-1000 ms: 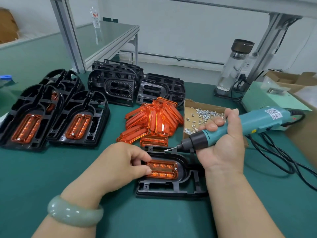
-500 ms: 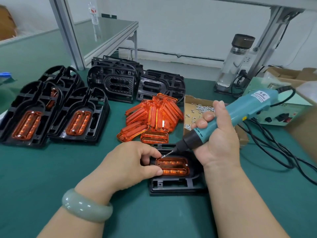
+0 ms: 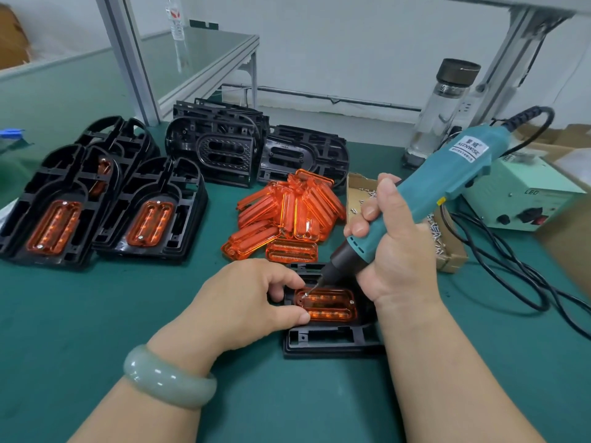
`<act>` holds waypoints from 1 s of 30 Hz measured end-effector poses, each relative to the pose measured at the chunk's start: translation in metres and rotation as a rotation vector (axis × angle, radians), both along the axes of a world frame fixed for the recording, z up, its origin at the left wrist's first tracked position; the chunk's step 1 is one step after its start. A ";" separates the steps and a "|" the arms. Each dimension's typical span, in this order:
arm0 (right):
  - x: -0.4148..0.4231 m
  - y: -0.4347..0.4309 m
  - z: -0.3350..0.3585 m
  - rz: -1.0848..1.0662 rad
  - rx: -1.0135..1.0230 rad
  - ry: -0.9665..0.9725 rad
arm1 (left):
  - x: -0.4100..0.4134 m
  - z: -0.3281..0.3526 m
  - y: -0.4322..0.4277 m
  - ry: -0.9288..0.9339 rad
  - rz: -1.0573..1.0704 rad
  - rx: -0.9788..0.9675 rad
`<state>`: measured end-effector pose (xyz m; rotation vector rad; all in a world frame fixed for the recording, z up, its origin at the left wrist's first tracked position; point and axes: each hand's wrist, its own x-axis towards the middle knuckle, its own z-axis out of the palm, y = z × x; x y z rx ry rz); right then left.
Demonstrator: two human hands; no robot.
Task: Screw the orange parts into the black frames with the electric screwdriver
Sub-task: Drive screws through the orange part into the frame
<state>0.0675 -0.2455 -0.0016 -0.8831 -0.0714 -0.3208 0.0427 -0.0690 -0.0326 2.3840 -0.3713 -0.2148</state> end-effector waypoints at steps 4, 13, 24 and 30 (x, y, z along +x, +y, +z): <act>-0.001 0.001 0.000 0.011 -0.037 -0.007 | 0.001 -0.001 0.000 -0.005 0.003 0.010; -0.005 0.006 0.006 0.032 -0.114 -0.068 | 0.000 0.001 -0.001 -0.003 -0.012 0.016; -0.010 0.018 0.014 0.175 -0.284 -0.196 | 0.000 0.003 -0.001 -0.011 -0.019 0.078; -0.007 0.018 0.012 0.235 -0.262 -0.209 | 0.000 0.000 -0.003 -0.041 -0.018 0.108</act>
